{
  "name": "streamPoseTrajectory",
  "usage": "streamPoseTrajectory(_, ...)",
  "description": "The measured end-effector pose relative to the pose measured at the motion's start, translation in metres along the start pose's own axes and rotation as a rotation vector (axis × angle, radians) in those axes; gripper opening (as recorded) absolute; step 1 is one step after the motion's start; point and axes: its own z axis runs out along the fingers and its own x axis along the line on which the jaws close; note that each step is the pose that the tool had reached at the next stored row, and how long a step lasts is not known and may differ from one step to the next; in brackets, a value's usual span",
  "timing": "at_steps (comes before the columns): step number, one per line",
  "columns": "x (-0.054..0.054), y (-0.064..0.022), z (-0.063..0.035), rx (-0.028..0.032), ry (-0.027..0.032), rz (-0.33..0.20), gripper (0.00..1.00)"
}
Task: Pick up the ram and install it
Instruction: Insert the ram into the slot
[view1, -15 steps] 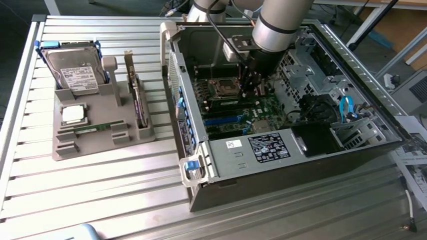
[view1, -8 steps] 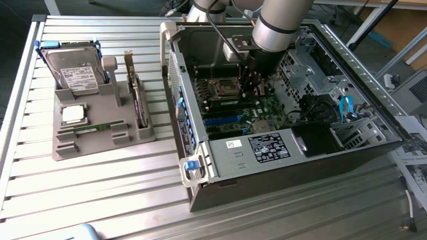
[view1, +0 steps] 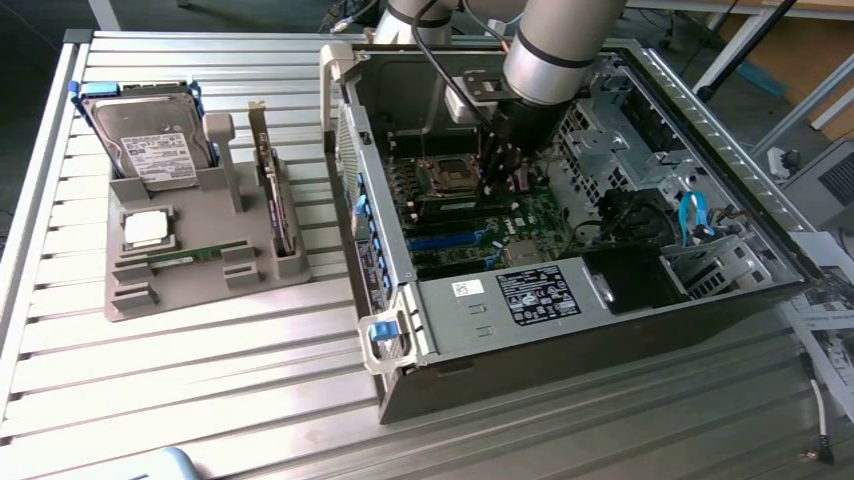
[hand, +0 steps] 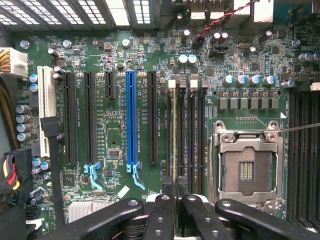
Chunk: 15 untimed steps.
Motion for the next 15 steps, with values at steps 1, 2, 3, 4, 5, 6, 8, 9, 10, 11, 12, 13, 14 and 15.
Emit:
streamPoseTrajectory(1,0.0000,0.0002,0.0000,0.0002,0.0000,0.000,0.12)
streamPoseTrajectory(2,0.0000,0.0005,0.0000,0.0003,0.0000,0.000,0.12)
streamPoseTrajectory(3,0.0000,0.0006,0.0001,0.0004,-0.0002,0.000,0.12)
streamPoseTrajectory(4,0.0000,0.0006,0.0001,0.0004,-0.0001,0.000,0.12)
streamPoseTrajectory(5,0.0000,0.0006,0.0001,0.0004,-0.0001,0.000,0.12)
streamPoseTrajectory(6,0.0000,0.0006,0.0001,0.0004,-0.0001,0.000,0.12)
streamPoseTrajectory(8,0.0000,0.0007,0.0005,0.0005,-0.0001,0.000,0.12)
streamPoseTrajectory(9,0.0000,0.0007,0.0007,0.0006,-0.0002,0.000,0.12)
streamPoseTrajectory(10,-0.0007,0.0007,0.0009,0.0007,-0.0001,0.000,0.12)
streamPoseTrajectory(11,-0.0007,0.0006,0.0009,0.0006,-0.0001,0.000,0.12)
streamPoseTrajectory(12,-0.0007,0.0006,0.0009,0.0007,-0.0001,0.000,0.12)
streamPoseTrajectory(13,-0.0007,0.0006,0.0010,0.0006,0.0001,0.000,0.12)
streamPoseTrajectory(14,-0.0007,0.0006,0.0012,0.0006,0.0000,0.000,0.12)
streamPoseTrajectory(15,-0.0007,0.0006,0.0014,0.0007,-0.0001,0.000,0.12)
